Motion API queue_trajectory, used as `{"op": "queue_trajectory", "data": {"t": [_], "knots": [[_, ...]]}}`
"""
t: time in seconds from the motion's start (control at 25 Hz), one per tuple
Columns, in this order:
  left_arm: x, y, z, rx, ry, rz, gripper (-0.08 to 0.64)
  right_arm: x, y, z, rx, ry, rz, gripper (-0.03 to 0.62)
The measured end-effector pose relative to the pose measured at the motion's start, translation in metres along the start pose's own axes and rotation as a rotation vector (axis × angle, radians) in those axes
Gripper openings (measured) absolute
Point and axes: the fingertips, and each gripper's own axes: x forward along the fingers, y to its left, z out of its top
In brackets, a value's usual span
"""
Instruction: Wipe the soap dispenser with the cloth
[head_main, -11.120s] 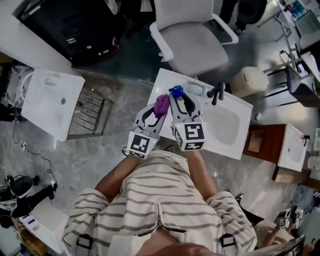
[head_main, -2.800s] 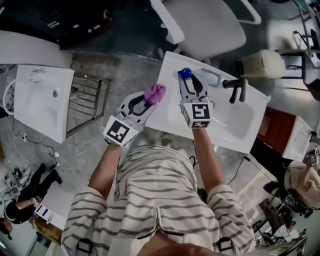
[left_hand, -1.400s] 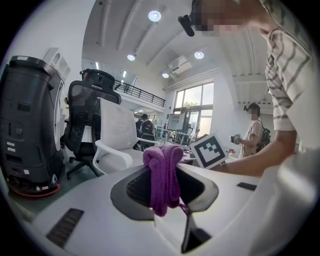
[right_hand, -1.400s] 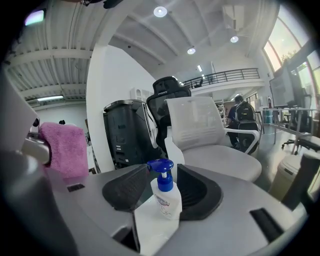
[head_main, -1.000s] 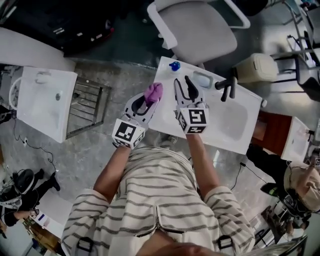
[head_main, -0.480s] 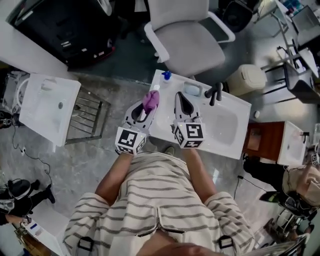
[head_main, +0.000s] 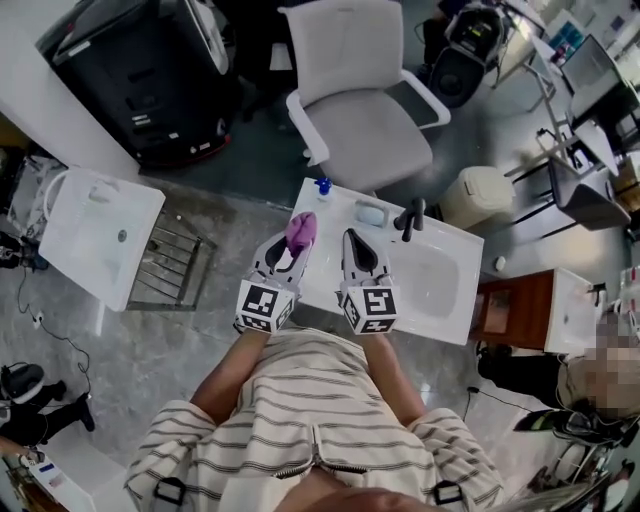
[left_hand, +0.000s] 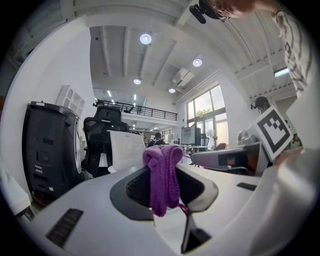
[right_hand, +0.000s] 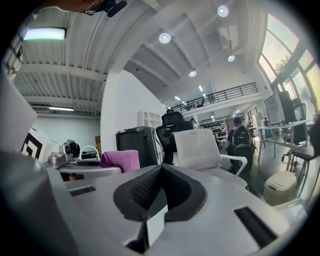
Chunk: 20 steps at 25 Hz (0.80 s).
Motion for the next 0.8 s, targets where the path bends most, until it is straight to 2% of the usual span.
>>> {"op": "queue_trajectory", "data": {"t": [0.8], "knots": [[-0.004, -0.010, 0.016, 0.032, -0.035, 0.004, 0.109, -0.014, -0.001, 0.019, 0.005, -0.047, 0.008, -0.008]]}}
